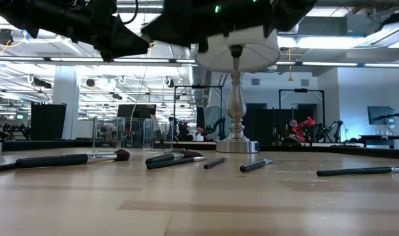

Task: Put items in baskets/containers
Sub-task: Put the black eyeshadow brush into the transparent organizer

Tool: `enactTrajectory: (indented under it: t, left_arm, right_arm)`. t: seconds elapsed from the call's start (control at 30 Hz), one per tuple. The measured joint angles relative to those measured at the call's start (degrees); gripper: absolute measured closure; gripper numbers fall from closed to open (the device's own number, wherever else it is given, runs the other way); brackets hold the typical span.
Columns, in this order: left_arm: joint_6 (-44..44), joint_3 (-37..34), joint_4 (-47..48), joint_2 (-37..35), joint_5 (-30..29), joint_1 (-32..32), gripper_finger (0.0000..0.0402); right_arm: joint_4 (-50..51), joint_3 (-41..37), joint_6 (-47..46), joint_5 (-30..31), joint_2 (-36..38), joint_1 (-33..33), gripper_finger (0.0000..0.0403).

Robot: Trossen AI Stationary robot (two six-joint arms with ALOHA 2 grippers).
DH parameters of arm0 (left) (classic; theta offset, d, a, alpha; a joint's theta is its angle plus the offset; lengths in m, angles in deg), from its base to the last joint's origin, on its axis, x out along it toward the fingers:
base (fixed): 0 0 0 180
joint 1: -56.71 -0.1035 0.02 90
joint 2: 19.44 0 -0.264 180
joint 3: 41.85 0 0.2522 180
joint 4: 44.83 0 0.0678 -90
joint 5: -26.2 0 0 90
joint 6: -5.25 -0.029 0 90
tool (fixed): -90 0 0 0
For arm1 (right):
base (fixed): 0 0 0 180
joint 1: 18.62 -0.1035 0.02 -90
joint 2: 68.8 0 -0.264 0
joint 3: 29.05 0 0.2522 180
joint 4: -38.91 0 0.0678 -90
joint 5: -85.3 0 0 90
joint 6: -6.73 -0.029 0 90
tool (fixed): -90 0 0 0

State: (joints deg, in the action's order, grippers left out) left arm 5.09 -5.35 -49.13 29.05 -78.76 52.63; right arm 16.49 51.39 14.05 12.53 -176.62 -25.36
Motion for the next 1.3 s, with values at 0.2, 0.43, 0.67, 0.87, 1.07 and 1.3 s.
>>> enactTrajectory:
  t: [0.2,0.43,0.67,0.87,1.07,1.3]
  left_arm:
    - [0.0,0.0,-0.01,0.0,0.0,0.0,0.0264]
    - [0.01,-0.02,-0.07,0.0,0.0,0.0,0.0265]
    - [0.01,-0.02,-0.31,0.0,0.0,0.01,0.0265]
    - [0.0,-0.02,-0.41,0.0,0.01,0.01,0.0263]
    - [0.0,-0.02,-0.44,0.0,0.02,0.02,0.0265]
    - [0.0,-0.02,-0.46,0.0,0.0,0.0,0.0264]
  right_arm:
    - [5.48,0.02,-1.94,0.07,3.32,-2.27,0.0259]
    - [13.37,0.02,-3.96,-0.24,4.07,-4.33,0.0264]
    - [25.45,0.0,-16.38,-5.76,3.57,-6.6,0.0265]
    - [26.77,0.0,-14.44,-5.32,3.54,-8.36,0.0265]
    - [27.59,0.0,-14.43,-5.09,3.53,-7.38,0.0266]
    - [29.59,0.0,-15.33,-5.14,3.53,-6.14,0.0268]
